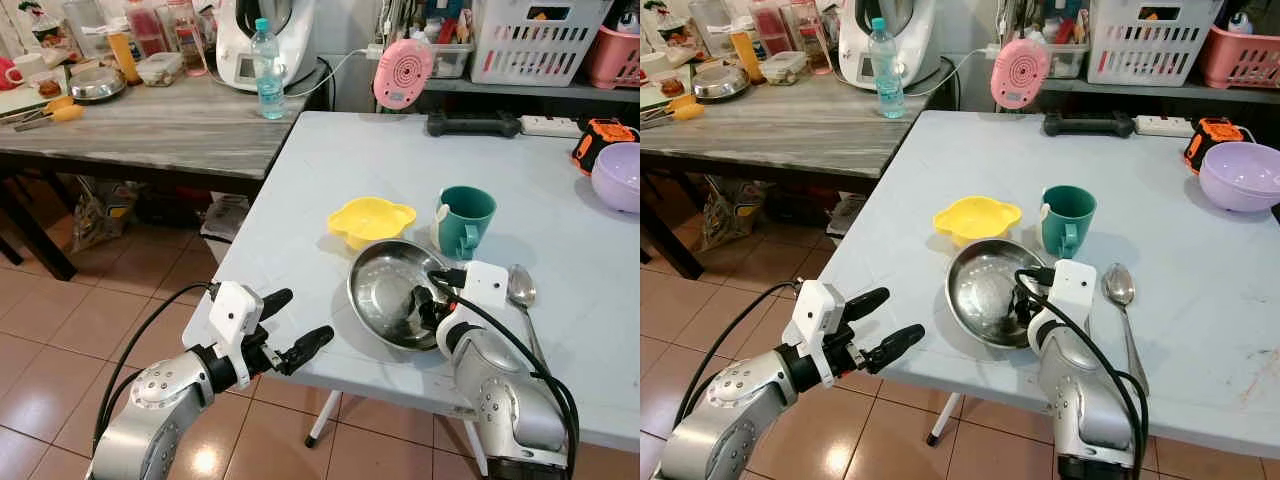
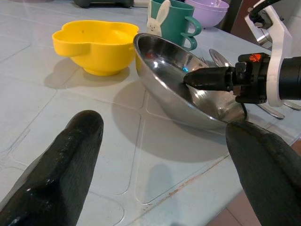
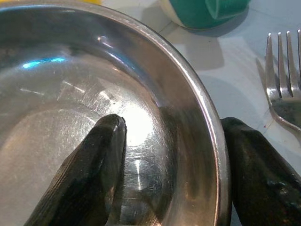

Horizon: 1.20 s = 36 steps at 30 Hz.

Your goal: Setting the table

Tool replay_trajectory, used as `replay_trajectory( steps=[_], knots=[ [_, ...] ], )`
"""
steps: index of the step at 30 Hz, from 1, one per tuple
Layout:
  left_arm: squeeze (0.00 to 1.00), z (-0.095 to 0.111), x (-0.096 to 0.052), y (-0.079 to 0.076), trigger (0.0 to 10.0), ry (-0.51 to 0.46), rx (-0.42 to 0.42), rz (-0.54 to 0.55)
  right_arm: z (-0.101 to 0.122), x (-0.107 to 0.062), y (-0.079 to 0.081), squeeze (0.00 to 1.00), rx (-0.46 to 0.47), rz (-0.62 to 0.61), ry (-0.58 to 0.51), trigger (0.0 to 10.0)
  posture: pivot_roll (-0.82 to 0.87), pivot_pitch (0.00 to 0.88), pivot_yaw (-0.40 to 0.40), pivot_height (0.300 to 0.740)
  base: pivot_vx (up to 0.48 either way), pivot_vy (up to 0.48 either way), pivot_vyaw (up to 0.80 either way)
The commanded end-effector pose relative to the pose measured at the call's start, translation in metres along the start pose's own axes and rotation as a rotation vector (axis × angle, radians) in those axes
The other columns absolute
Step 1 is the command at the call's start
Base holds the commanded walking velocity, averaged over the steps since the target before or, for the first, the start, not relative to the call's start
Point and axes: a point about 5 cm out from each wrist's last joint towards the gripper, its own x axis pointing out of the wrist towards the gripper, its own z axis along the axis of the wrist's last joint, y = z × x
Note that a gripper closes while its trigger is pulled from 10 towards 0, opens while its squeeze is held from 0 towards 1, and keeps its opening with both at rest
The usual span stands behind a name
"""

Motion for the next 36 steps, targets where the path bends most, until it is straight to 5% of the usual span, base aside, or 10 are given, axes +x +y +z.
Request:
replay_trajectory(
  steps=[1,3,4,12,13,14,22,23,24,36],
  knots=[
    [0.00,0.002,-0.002,0.000,10.0,0.009,0.013,-0.008,0.006,-0.002,0.002,0.00,0.023,-0.001,-0.008,10.0,-0.15,0.019,0.048,0.740,0.000,0.000,0.00],
    [0.00,0.003,-0.002,-0.001,10.0,0.011,0.014,-0.009,0.010,-0.003,0.001,0.00,0.048,-0.007,-0.015,10.0,-0.15,0.018,0.049,0.740,0.000,0.000,0.00],
    [0.00,0.003,-0.002,0.000,10.0,0.012,0.014,-0.009,0.011,-0.003,0.000,1.00,0.051,-0.008,-0.014,10.0,-0.15,0.018,0.051,0.740,0.000,0.000,0.00],
    [0.00,0.006,-0.002,-0.001,10.0,0.018,0.016,-0.014,0.014,-0.005,0.003,1.00,0.083,-0.004,0.001,10.0,-0.16,0.021,0.053,0.740,0.000,0.000,0.00],
    [0.00,0.006,-0.002,-0.001,10.0,0.020,0.016,-0.014,0.014,-0.005,0.004,0.64,0.091,-0.003,0.004,10.0,-0.16,0.021,0.053,0.740,0.000,0.000,0.00],
    [0.00,0.006,-0.002,0.000,10.0,0.023,0.017,-0.015,0.016,-0.004,0.005,0.01,0.095,0.003,0.010,10.0,-0.16,0.022,0.054,0.740,0.000,0.000,0.00],
    [0.00,0.006,-0.002,0.000,10.0,0.029,0.014,-0.016,0.017,-0.001,0.010,0.00,0.098,0.028,0.023,9.6,-0.16,0.025,0.057,0.740,0.000,0.000,0.00],
    [0.00,0.005,-0.003,0.000,10.0,0.030,0.013,-0.016,0.017,0.000,0.011,0.00,0.095,0.027,0.027,3.3,-0.16,0.025,0.058,0.740,0.000,0.000,0.00],
    [0.00,0.005,-0.003,0.000,10.0,0.030,0.013,-0.016,0.016,0.000,0.012,0.00,0.094,0.026,0.029,0.0,-0.15,0.026,0.057,0.740,0.000,0.000,0.00],
    [0.00,0.003,-0.002,-0.001,10.0,0.030,0.011,-0.034,0.004,0.003,0.012,0.00,0.089,0.006,0.099,0.0,-0.15,0.027,0.056,0.740,0.000,0.000,0.00]
  ],
)
